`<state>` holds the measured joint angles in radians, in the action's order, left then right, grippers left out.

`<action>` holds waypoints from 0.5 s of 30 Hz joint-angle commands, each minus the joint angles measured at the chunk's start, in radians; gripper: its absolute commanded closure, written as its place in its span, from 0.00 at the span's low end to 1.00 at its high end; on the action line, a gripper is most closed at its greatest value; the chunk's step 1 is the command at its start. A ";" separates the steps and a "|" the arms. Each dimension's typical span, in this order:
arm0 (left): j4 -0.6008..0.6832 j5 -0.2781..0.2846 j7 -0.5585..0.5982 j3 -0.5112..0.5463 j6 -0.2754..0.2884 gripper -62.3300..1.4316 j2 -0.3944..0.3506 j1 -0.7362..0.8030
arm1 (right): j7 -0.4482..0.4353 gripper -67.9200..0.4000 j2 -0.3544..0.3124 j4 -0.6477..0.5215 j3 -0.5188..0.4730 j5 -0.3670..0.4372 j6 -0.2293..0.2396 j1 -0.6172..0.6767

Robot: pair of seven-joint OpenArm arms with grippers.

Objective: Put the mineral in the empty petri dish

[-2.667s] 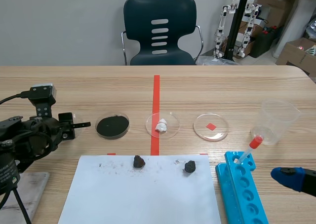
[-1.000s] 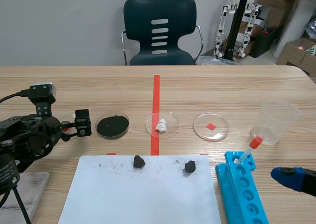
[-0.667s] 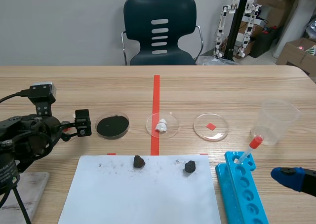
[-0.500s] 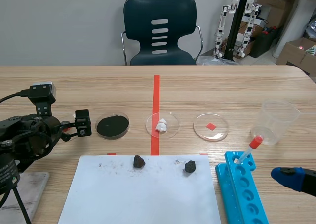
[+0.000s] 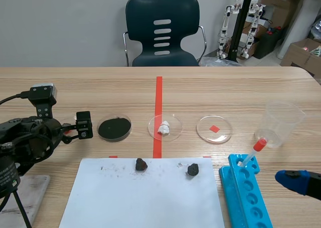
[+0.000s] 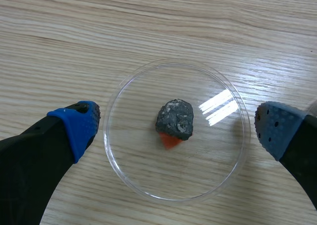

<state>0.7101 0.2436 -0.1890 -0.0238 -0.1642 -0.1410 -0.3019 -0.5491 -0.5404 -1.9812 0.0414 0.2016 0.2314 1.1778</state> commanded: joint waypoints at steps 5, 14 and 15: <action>0.014 -0.001 0.013 0.000 0.002 0.00 -0.010 -0.017 | -0.015 0.00 0.000 -0.024 -0.003 0.008 0.001 0.000; 0.014 -0.001 0.013 0.000 0.002 0.00 -0.010 -0.017 | -0.015 0.00 0.000 -0.024 -0.003 0.008 0.001 0.000; 0.014 -0.001 0.013 0.000 0.002 0.00 -0.010 -0.017 | -0.015 0.00 0.000 -0.024 -0.003 0.008 0.001 0.000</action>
<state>0.7101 0.2436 -0.1890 -0.0238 -0.1642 -0.1410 -0.3019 -0.5491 -0.5404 -1.9812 0.0414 0.2016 0.2314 1.1778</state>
